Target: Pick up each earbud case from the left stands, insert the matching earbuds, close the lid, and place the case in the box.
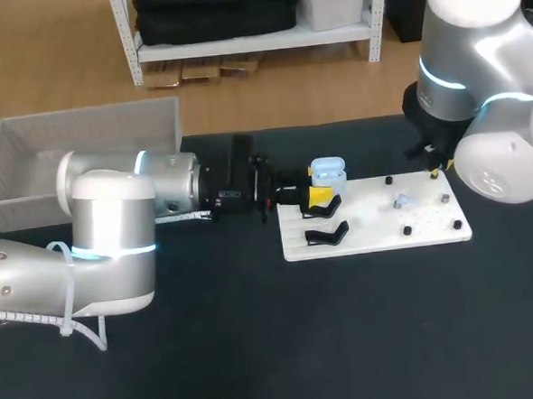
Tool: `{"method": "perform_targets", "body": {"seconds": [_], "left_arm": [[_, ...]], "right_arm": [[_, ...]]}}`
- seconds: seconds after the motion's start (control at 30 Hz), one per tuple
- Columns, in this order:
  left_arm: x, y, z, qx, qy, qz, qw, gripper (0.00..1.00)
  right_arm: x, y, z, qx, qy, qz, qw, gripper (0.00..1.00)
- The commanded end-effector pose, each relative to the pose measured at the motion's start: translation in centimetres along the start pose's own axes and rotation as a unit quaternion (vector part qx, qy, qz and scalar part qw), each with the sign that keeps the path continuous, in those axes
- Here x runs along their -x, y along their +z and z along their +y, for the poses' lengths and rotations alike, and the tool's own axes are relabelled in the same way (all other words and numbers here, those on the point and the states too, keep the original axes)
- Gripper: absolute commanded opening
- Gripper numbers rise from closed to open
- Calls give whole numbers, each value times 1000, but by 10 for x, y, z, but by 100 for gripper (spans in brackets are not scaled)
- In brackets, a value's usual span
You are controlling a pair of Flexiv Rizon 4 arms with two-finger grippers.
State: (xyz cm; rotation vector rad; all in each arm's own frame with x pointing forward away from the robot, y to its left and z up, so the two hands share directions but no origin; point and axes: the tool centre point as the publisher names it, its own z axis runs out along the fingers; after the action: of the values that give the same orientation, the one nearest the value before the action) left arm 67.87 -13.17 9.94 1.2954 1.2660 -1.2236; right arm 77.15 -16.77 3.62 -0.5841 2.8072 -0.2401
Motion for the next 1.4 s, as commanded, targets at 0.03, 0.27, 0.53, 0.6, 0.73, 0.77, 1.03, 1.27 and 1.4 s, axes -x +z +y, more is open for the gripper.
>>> {"method": "perform_targets", "body": {"seconds": [0.03, 0.27, 0.53, 0.6, 0.73, 0.77, 1.03, 1.27, 1.4], "left_arm": [[-1, 0, 1, 0, 1, -2, 1000, 0], [-1, 0, 1, 0, 1, -2, 1000, 0], [-1, 0, 1, 0, 1, -2, 1000, 0], [-1, 0, 1, 0, 1, -2, 1000, 0], [-1, 0, 1, 0, 1, -2, 1000, 0], [-1, 0, 1, 0, 1, -2, 1000, 0], [-1, 0, 1, 0, 1, -2, 1000, 0], [-1, 0, 1, 0, 1, -2, 1000, 0], [-1, 0, 1, 0, 1, -2, 1000, 0]], "right_arm": [[-14, -31, 2, -10, 2, -13, 1000, 0], [-27, -101, 12, -14, 17, -18, 1000, 0], [-39, -169, 61, -1, 45, 28, 999, 0], [-39, -177, 71, 2, 52, 29, 998, 0], [-40, -186, 93, 23, 62, 35, 997, 0], [-41, -187, 99, 35, 64, 36, 997, 0], [-47, -189, 116, 48, 53, 34, 997, 0], [-47, -189, 116, 48, 53, 34, 997, 0], [-39, -196, 138, 53, 88, 34, 994, 0]]}}
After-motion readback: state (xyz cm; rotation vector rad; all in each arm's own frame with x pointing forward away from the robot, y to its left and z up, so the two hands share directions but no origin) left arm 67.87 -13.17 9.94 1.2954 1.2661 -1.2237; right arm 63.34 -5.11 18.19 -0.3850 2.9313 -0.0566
